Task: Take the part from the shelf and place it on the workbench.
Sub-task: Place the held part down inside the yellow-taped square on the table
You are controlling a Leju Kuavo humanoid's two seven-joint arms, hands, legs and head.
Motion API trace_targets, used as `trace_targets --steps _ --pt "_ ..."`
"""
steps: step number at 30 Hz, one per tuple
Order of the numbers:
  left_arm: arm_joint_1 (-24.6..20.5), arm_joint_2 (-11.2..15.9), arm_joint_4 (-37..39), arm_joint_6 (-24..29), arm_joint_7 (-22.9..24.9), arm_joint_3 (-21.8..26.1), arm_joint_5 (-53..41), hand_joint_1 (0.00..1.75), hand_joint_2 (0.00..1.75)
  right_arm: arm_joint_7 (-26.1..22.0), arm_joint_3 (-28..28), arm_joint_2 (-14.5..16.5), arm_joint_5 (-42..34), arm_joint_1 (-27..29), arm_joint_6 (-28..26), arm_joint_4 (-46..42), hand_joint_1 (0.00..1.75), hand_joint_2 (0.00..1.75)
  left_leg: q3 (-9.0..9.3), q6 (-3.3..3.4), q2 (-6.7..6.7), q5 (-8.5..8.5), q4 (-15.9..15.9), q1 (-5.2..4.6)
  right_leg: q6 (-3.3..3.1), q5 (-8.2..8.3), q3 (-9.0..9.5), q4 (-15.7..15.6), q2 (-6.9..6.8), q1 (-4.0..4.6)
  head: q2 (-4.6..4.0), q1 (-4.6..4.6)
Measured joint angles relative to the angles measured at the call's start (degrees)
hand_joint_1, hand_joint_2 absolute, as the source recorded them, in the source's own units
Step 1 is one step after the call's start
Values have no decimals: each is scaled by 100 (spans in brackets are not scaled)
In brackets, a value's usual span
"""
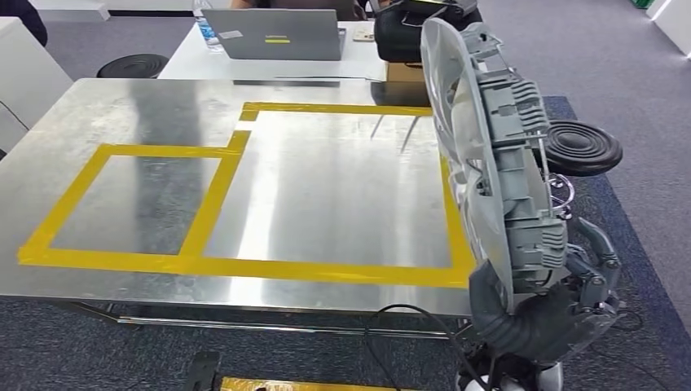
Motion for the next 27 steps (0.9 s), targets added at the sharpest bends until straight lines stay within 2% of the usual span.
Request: trace_targets --steps 2,4,5,6,7,9,10,11,14,16,17,19,20,21,22,24,25,26,27 --pt "-4 0 0 14 -9 1 0 0 175 -4 0 1 37 -1 0 -1 175 175 -219 -52 9 -305 493 5 -52 13 17 -25 -10 -15 0 -16" --pt "-4 4 0 21 -16 2 0 0 175 -4 0 1 73 -1 0 0 175 175 -572 -79 12 -638 1236 9 -70 8 19 -26 -16 -14 0 -23" --pt "-3 7 0 24 -16 2 0 0 175 9 0 1 99 -1 0 1 175 175 -681 -85 12 -682 1453 11 -72 6 21 -25 -15 -15 0 -24" --pt "-4 10 0 27 -19 2 0 0 175 37 0 0 143 -2 0 2 175 175 -695 -88 12 -618 1472 14 -72 4 25 -25 -12 -18 0 -24" --pt "-7 13 0 30 -23 2 0 0 175 80 0 -1 199 -3 0 5 175 175 -592 -91 13 -456 1261 20 -67 -1 33 -25 -7 -25 0 -24" --pt "-16 11 0 34 -35 2 0 0 175 174 0 -1 291 -5 0 14 175 175 -199 -112 15 -96 497 41 -29 -21 50 -16 7 -25 0 -32" --pt "-22 7 0 35 -40 3 0 0 175 202 0 -3 319 -6 0 17 175 175 -39 -100 6 4 180 50 0 -31 48 -7 17 -16 0 -39" --pt "-26 2 0 35 -45 3 -1 0 175 220 0 -5 341 -8 0 20 175 175 52 -80 -3 38 -9 53 32 -36 46 -8 25 -4 0 -41" --pt "-27 -3 0 26 -51 4 -15 0 175 462 0 -31 576 -34 3 49 175 175 75 53 -19 35 -91 46 120 -34 48 -35 29 -3 0 -34" --pt "-36 -3 0 -10 -39 4 -66 0 175 1030 2 -110 947 -175 36 176 175 175 87 134 -8 45 -105 60 178 -171 -54 180 7 -10 0 -14" --pt "-44 -3 0 -30 -22 4 -98 0 175 1367 4 -179 1106 -302 62 302 175 175 90 163 1 48 -107 62 202 -322 -197 476 -6 -13 0 -4" --pt "-56 -3 0 -63 15 3 -153 0 175 1961 -7 -375 1313 -583 183 643 175 175 88 195 17 49 -106 52 228 -659 -584 1267 -13 -14 0 16" --pt "-58 -3 0 -78 30 2 -175 0 175 2172 -17 -485 1390 -708 289 824 175 175 87 201 18 50 -106 46 230 -733 -728 1547 -13 -14 0 19" --pt "-59 -2 0 -97 42 -1 -202 0 175 2371 -30 -601 1502 -837 437 1021 175 175 88 204 18 51 -105 42 225 -697 -774 1616 -13 -13 0 22" --pt "-64 -2 0 -116 63 -8 -231 0 175 2543 -45 -720 1601 -993 609 1240 175 175 92 204 18 52 -105 39 214 -545 -692 1427 -13 -13 0 21" --pt "-87 -2 0 -151 110 -28 -291 0 175 2750 -85 -950 1697 -1354 947 1714 175 175 98 196 17 57 -103 33 191 -157 -301 619 -20 -12 0 22" --pt "-101 -2 0 -161 130 -37 -311 0 175 2777 -103 -1043 1687 -1542 1072 1944 175 175 95 180 13 62 -98 24 177 -24 -118 254 -21 -7 0 20" --pt "-112 -3 0 -166 139 -43 -327 0 175 2778 -118 -1120 1676 -1706 1157 2149 175 175 88 158 10 72 -96 17 163 32 -12 39 -21 0 0 17" --pt "-118 -4 0 -171 147 -49 -337 0 175 2775 -132 -1180 1671 -1851 1215 2323 175 175 81 130 8 84 -100 14 147 36 24 -44 -19 11 0 14"
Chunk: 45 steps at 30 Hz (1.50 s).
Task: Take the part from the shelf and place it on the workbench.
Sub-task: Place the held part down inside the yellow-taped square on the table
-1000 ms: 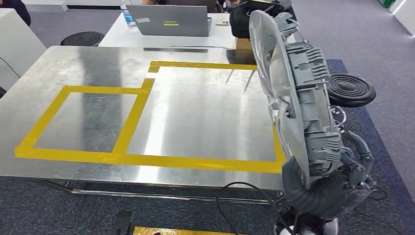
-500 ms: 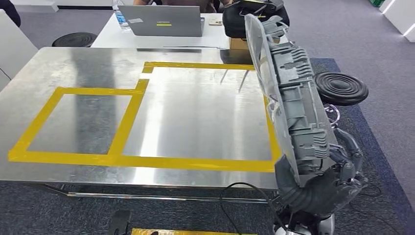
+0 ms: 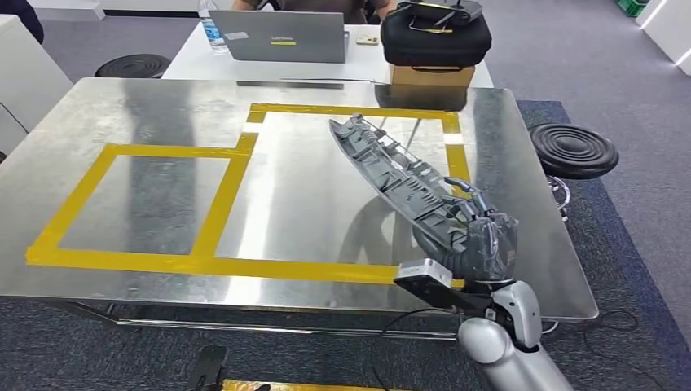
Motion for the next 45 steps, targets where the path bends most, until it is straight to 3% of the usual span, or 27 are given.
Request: trace_targets --steps 2,4,7,9,10,12,14,16,19,21,23,25,26,29,31,34,36,39,40,41,42,44,45 --pt "-7 -5 0 -8 16 -17 -22 0 175 18 -31 -104 -2 -218 93 304 175 175 -9 -67 -1 20 -19 12 -65 37 -3 -28 6 8 0 0" --pt "-16 -9 0 -17 49 -39 -57 0 175 65 -46 -176 19 -434 216 594 175 175 -85 -124 3 -99 132 19 -143 81 1 -72 7 -8 0 -6" --pt "-34 -4 0 -27 103 -94 -121 0 175 114 -46 -225 98 -787 393 1122 175 175 -548 -175 6 -601 1110 19 -190 105 -5 -94 7 -21 0 -17" --pt "-37 -1 0 -35 142 -133 -173 0 175 127 -45 -236 179 -1000 457 1540 175 175 -774 -195 7 -694 1554 23 -190 106 -9 -93 5 -25 0 -16" --pt "-40 1 0 -39 157 -150 -193 0 175 125 -44 -238 215 -1091 473 1726 175 175 -739 -201 8 -582 1470 27 -185 107 -8 -91 6 -30 0 -16" --pt "-54 3 -1 -43 173 -182 -213 0 175 119 -42 -240 261 -1235 484 2002 175 175 -415 -216 13 -195 819 47 -155 105 -3 -85 11 -45 0 -17" --pt "-72 -4 -2 -45 176 -211 -228 0 175 114 -39 -241 276 -1345 482 2165 175 175 -105 -227 9 21 196 68 -104 94 -21 -60 20 -34 0 -29" --pt "-88 -13 -2 -49 191 -245 -258 0 175 103 -32 -240 303 -1467 487 2350 175 175 -32 -176 -6 19 2 66 -52 94 -52 -46 31 -11 0 -26" --pt "-109 -22 -2 -71 269 -315 -367 0 175 58 -4 -182 319 -1745 563 2834 175 175 -44 -45 -7 25 -16 53 26 82 -86 -31 30 -31 0 -13" --pt "-155 -38 -2 -96 380 -407 -499 0 175 56 13 -46 252 -2066 721 3335 175 175 -42 24 14 42 -24 60 70 -127 -276 341 14 -43 0 11" --pt "-223 -55 -2 -112 492 -511 -617 0 175 110 47 154 204 -2400 874 3872 175 175 -42 58 39 41 -23 51 93 -469 -648 1117 5 -45 0 30" --pt "-279 -71 -2 -115 562 -587 -672 0 175 171 88 333 203 -2616 930 4343 175 175 -38 67 44 37 -22 48 96 -598 -921 1656 5 -46 0 32" --pt "-296 -79 -2 -115 579 -619 -682 0 175 186 106 402 204 -2690 937 4558 175 175 -33 68 37 35 -21 49 91 -519 -925 1639 5 -48 0 33" --pt "-319 -95 -2 -114 594 -689 -686 0 175 179 141 547 199 -2902 921 4941 175 175 -11 33 9 21 -17 47 70 37 -422 567 -2 -56 0 33" --pt "-331 -95 -2 -115 594 -708 -687 0 175 160 156 623 191 -3019 911 5133 175 175 -31 -31 4 22 -9 31 42 172 -198 81 1 -46 0 25" --pt "-333 -102 -2 -136 594 -736 -697 0 175 197 186 701 247 -3099 933 5347 175 175 -53 -129 8 47 -36 38 -48 173 -201 12 21 -22 0 -1" --pt "-341 -115 -2 -155 598 -766 -719 0 175 295 225 777 314 -3171 1020 5458 175 175 -128 -182 14 -81 126 44 -112 190 -181 -19 22 -35 0 -12" --pt "-359 -128 -2 -159 663 -824 -772 0 175 482 307 1050 440 -3308 1237 5734 175 175 -639 -230 19 -559 1160 45 -182 190 -172 -36 29 -40 0 -35" --pt "-360 -128 -2 -157 692 -840 -788 0 175 539 353 1160 512 -3332 1323 5830 175 175 -788 -238 19 -627 1440 46 -191 188 -171 -36 39 -37 0 -37" --pt "-360 -128 -2 -154 712 -850 -801 0 175 574 408 1251 582 -3345 1401 5895 175 175 -830 -242 19 -573 1496 48 -194 187 -169 -35 52 -37 0 -37" --pt "-360 -128 -2 -152 726 -858 -809 0 175 593 468 1337 640 -3358 1480 5940 175 175 -756 -243 21 -424 1330 52 -191 186 -165 -35 71 -39 0 -37" --pt "-367 -131 -2 -152 742 -875 -821 0 175 585 594 1502 695 -3396 1619 5997 175 175 -402 -249 33 -58 626 63 -164 178 -157 -25 108 -36 0 -40" --pt "-376 -133 -2 -158 747 -881 -825 0 175 571 655 1572 700 -3420 1682 6018 175 175 -239 -236 31 44 304 67 -140 169 -164 -11 122 -27 0 -46"
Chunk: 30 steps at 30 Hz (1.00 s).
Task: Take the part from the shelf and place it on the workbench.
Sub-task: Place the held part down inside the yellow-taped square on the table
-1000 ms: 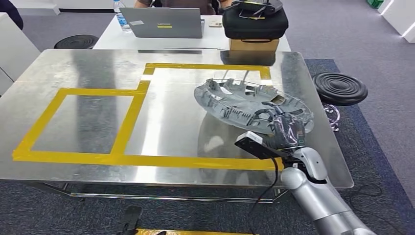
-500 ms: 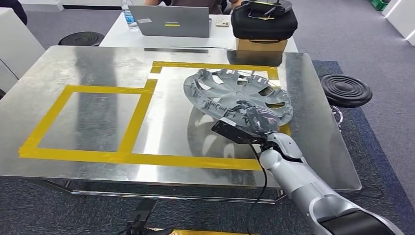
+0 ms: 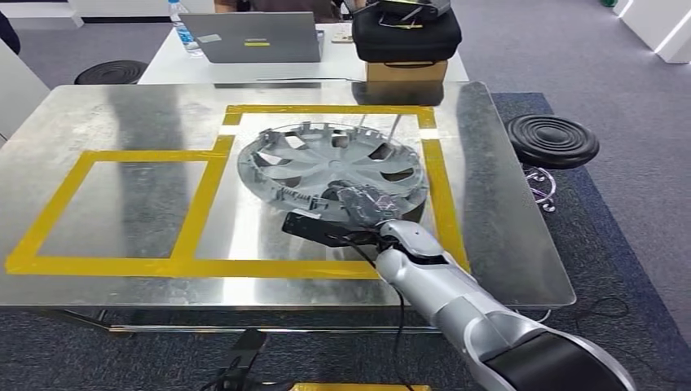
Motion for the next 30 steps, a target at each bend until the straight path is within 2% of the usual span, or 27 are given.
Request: trace_targets --steps 2,5,7,9,10,11,12,14,15,16,19,21,22,24,25,26,27,28,30 --pt "-14 -7 0 -26 3 -3 -1 0 175 -34 126 95 -21 -33 115 38 175 175 144 54 -10 34 -303 -7 57 -9 -12 8 6 23 0 -7" --pt "-13 -9 0 -130 4 -2 23 0 175 -80 365 167 -165 -36 251 67 175 175 152 169 -22 33 -326 -2 134 -61 -38 46 -18 13 0 2" --pt "-18 -9 0 -188 14 -1 32 0 175 -93 570 198 -258 -22 301 82 175 175 164 224 -17 36 -332 9 180 -302 -241 470 -65 9 0 27" --pt "-15 -8 0 -210 54 1 38 0 175 -141 772 211 -306 22 312 109 175 175 168 251 -13 28 -331 1 203 -634 -612 1243 -99 8 0 48" --pt "-9 -6 0 -220 75 3 44 0 175 -173 854 212 -322 48 307 126 175 175 170 256 -13 25 -331 -4 202 -715 -763 1533 -104 9 0 49" --pt "-3 -5 0 -232 88 7 52 0 175 -201 924 213 -338 67 300 141 175 175 174 259 -15 22 -330 -8 193 -693 -828 1632 -105 10 0 53" --pt "2 -5 0 -243 93 9 61 0 175 -221 979 214 -351 76 294 153 175 175 182 259 -17 19 -330 -10 178 -559 -771 1483 -105 11 0 53" --pt "3 -7 0 -256 99 12 76 0 175 -243 1054 222 -365 69 288 161 175 175 205 242 -21 6 -329 -13 145 -177 -407 709 -105 14 0 53" --pt "1 -8 0 -259 100 12 80 0 175 -250 1081 230 -369 62 288 162 175 175 210 222 -21 -4 -324 -20 130 -45 -222 345 -104 19 0 51" --pt "-1 -9 1 -260 101 13 83 0 175 -255 1105 237 -371 59 288 165 175 175 210 197 -21 -7 -323 -25 117 19 -103 115 -102 28 0 49" --pt "-2 -9 1 -261 104 15 84 0 175 -265 1168 253 -374 67 287 180 175 175 207 98 -19 6 -347 -11 42 47 -42 -7 -95 58 0 43" --pt "-4 -7 1 -265 105 14 84 0 175 -268 1188 268 -375 58 288 187 175 175 154 40 -15 -102 -226 1 -26 74 -22 -51 -99 47 0 39" --pt "-4 -4 1 -274 105 14 84 0 175 -268 1192 277 -376 52 292 189 175 175 57 20 -12 -240 -11 2 -51 86 -11 -71 -103 35 0 33" --pt "4 3 1 -335 105 15 86 0 175 -249 1216 285 -377 46 321 201 175 175 -281 -8 -11 -597 711 -1 -73 89 -14 -74 -110 33 0 24" --pt "14 8 1 -384 105 16 88 0 175 -226 1244 287 -373 49 344 211 175 175 -439 -20 -10 -711 1035 2 -76 89 -17 -74 -112 33 0 22" --pt "25 14 1 -442 105 16 89 0 175 -195 1285 287 -362 50 372 223 175 175 -524 -30 -10 -729 1206 6 -75 89 -20 -73 -111 30 0 20" --pt "34 19 1 -497 105 16 90 0 175 -162 1334 287 -347 48 398 234 175 175 -499 -39 -9 -636 1157 15 -70 92 -19 -73 -107 25 0 17" --pt "39 24 1 -551 105 16 90 0 175 -119 1383 287 -335 42 438 242 175 175 -367 -50 -6 -463 900 27 -59 93 -16 -69 -100 16 0 16" --pt "36 26 1 -693 98 17 98 0 175 60 1493 288 -349 9 630 248 175 175 22 -87 2 -132 148 59 0 83 -29 -34 -81 14 0 -5"
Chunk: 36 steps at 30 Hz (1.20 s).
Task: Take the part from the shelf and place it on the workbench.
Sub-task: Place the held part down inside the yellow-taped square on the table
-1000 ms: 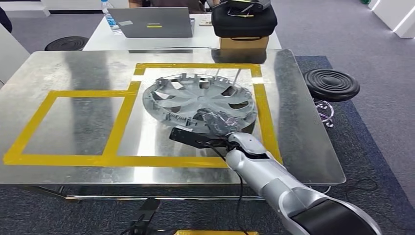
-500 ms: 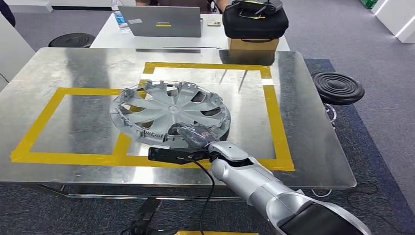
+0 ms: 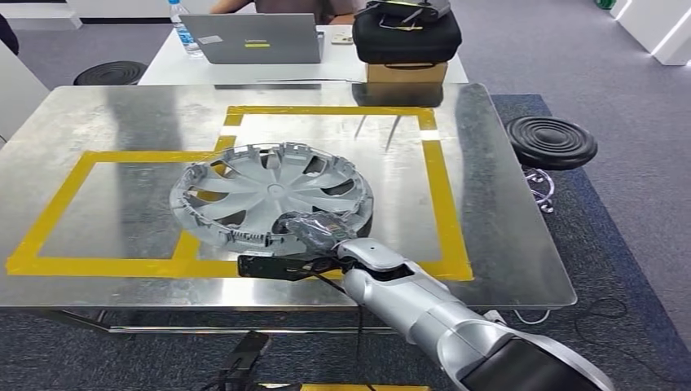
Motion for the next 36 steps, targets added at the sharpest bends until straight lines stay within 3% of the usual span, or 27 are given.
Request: trace_targets --steps 2,6,8,10,11,12,13,15,17,20,22,25,26,27,28,30,32,36 --pt "-2 -5 1 -154 -18 2 29 0 175 385 141 1 -36 -60 349 4 175 175 198 37 -17 88 -407 16 63 -16 -32 35 15 27 0 -16" --pt "12 -2 2 -273 -52 7 106 0 175 1359 479 0 -40 -166 903 28 175 175 204 222 -39 81 -430 -3 134 -73 -65 92 0 7 0 -7" --pt "9 7 2 -281 -59 10 132 0 175 1602 607 1 -47 -210 1010 50 175 175 210 289 -40 91 -436 -5 172 -357 -284 592 -20 1 0 0" --pt "13 22 2 -283 -62 13 145 0 175 1661 690 1 -52 -226 1034 83 175 175 210 320 -41 87 -435 -20 181 -724 -667 1409 -27 3 0 4" --pt "18 28 2 -284 -62 14 148 0 175 1669 725 0 -52 -228 1036 103 175 175 210 325 -41 84 -435 -29 173 -808 -804 1686 -26 3 0 4" --pt "21 34 2 -285 -62 14 148 0 175 1693 755 -1 -51 -230 1037 121 175 175 212 328 -41 83 -434 -38 157 -782 -839 1747 -26 5 0 4" --pt "21 37 2 -285 -63 15 149 0 175 1750 779 -1 -45 -238 1042 138 175 175 217 329 -42 81 -434 -46 135 -654 -754 1571 -26 6 0 3" --pt "15 36 2 -279 -62 18 157 0 175 2038 823 -3 1 -274 1059 179 175 175 228 321 -51 75 -431 -61 88 -296 -341 755 -32 15 0 3" --pt "11 35 2 -254 -61 25 168 0 175 2508 860 -7 84 -321 1079 229 175 175 228 281 -69 72 -429 -77 69 -119 -27 161 -35 32 0 0" --pt "14 34 2 -221 -47 39 172 0 175 3050 882 -19 175 -397 1123 292 175 175 237 182 -73 89 -467 -64 21 -80 36 37 -21 45 0 -4" --pt "5 30 2 -220 -43 43 171 0 175 3247 884 -37 230 -444 1179 335 175 175 189 130 -48 -18 -350 -61 -35 -35 72 -28 -19 25 0 -8" --pt "-3 31 2 -220 -43 47 171 0 175 3472 884 -76 285 -469 1257 406 175 175 -253 90 -26 -533 612 -63 -68 -11 81 -60 -23 10 0 -15" --pt "-3 34 2 -214 -43 48 171 0 175 3538 884 -92 292 -468 1272 425 175 175 -403 79 -26 -645 932 -60 -68 -9 78 -59 -23 8 0 -13" --pt "-4 38 2 -204 -42 50 170 0 175 3593 884 -112 294 -468 1283 442 175 175 -468 69 -25 -646 1071 -56 -65 -7 77 -59 -22 3 0 -14" --pt "-5 42 2 -193 -40 51 170 0 175 3642 884 -135 295 -471 1289 457 175 175 -422 56 -24 -538 985 -48 -54 -4 78 -58 -21 -8 0 -13" --pt "-12 48 2 -168 -31 54 168 0 175 3741 883 -185 296 -482 1295 474 175 175 -60 11 -20 -177 312 -9 -2 2 81 -48 -16 -35 0 -16" --pt "-22 43 2 -153 -14 55 162 0 175 3865 874 -256 296 -504 1301 484 175 175 273 18 -49 7 -314 21 71 -19 38 -11 -8 -30 0 -19" --pt "-28 36 2 -135 28 61 137 0 175 4075 846 -433 310 -511 1306 522 175 175 351 206 -72 28 -474 8 147 -46 31 -26 -1 -36 0 -2"
